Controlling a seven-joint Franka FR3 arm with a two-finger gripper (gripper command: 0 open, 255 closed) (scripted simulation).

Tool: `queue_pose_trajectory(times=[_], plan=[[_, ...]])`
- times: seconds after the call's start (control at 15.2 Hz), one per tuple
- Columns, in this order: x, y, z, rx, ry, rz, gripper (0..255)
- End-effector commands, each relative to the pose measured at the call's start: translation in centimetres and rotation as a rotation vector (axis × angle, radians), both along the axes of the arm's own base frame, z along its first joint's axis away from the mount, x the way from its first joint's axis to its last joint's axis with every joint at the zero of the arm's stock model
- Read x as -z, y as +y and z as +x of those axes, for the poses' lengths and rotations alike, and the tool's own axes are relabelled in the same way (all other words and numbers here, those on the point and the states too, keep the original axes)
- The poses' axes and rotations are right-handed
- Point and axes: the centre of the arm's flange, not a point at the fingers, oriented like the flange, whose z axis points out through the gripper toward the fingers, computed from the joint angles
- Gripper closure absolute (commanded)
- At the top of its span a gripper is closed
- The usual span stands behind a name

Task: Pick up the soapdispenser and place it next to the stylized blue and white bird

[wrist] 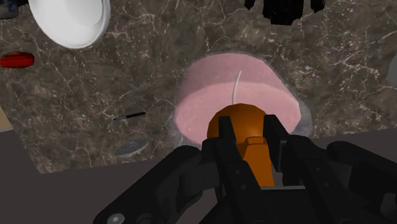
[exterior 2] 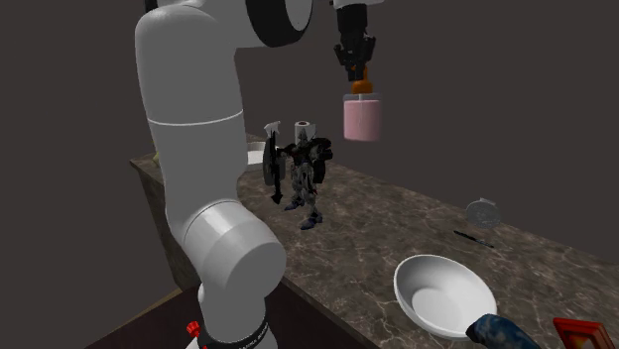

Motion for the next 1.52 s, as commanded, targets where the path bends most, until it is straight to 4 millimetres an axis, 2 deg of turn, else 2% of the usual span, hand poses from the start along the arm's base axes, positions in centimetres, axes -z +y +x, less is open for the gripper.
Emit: queue_pose_trajectory(times=[0.0, 1.45], plan=[[0.4, -2.7, -0.1, -0.001, 0.000, 0.001, 255], [2.3, -31.6, -1.0, -0.001, 0.000, 0.001, 255]])
